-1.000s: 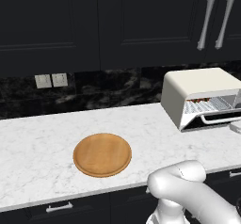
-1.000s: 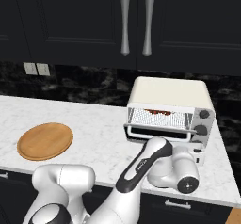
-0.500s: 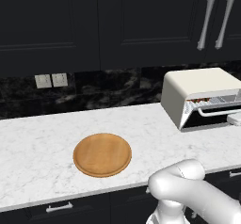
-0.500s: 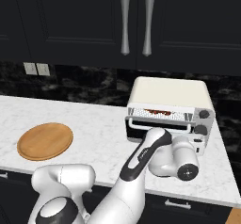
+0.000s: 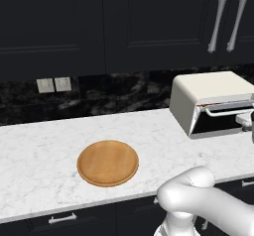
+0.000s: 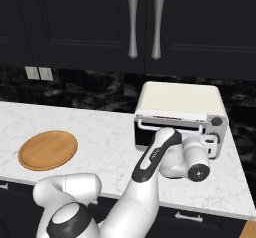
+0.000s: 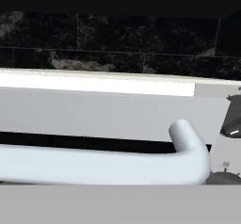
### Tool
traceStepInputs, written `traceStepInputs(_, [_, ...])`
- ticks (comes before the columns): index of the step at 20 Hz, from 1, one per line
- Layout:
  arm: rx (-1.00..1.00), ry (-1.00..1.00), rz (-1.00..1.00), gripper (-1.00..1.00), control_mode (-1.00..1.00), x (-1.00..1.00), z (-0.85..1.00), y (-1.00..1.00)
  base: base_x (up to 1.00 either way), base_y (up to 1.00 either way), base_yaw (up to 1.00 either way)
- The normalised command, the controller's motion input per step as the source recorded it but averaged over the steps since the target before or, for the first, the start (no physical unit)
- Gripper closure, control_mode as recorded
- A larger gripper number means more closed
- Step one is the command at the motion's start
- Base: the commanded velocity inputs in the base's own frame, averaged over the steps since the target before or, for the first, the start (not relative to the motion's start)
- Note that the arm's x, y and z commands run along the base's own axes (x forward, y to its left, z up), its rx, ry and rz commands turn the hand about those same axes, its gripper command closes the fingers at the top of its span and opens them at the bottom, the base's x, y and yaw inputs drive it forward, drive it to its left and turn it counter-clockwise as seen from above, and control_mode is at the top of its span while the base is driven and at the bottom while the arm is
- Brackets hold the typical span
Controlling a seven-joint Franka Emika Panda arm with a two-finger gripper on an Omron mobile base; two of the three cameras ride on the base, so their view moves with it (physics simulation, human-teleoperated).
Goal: Pick up the kebab skewer and baguette bread, and place them inside the toaster oven. Close the toaster oven door and start by setting the timer.
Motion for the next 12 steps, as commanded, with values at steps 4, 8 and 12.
traceStepInputs(4, [0.00, 0.00, 0.00, -1.00, -1.00, 0.40, 0.00, 0.19, 0.00, 0.00, 0.00])
traceStepInputs(8, [0.00, 0.00, 0.00, -1.00, -1.00, 0.26, 0.00, 0.08, 0.00, 0.00, 0.00])
traceStepInputs(12, [0.00, 0.00, 0.00, -1.00, -1.00, 0.29, 0.00, 0.05, 0.00, 0.00, 0.00])
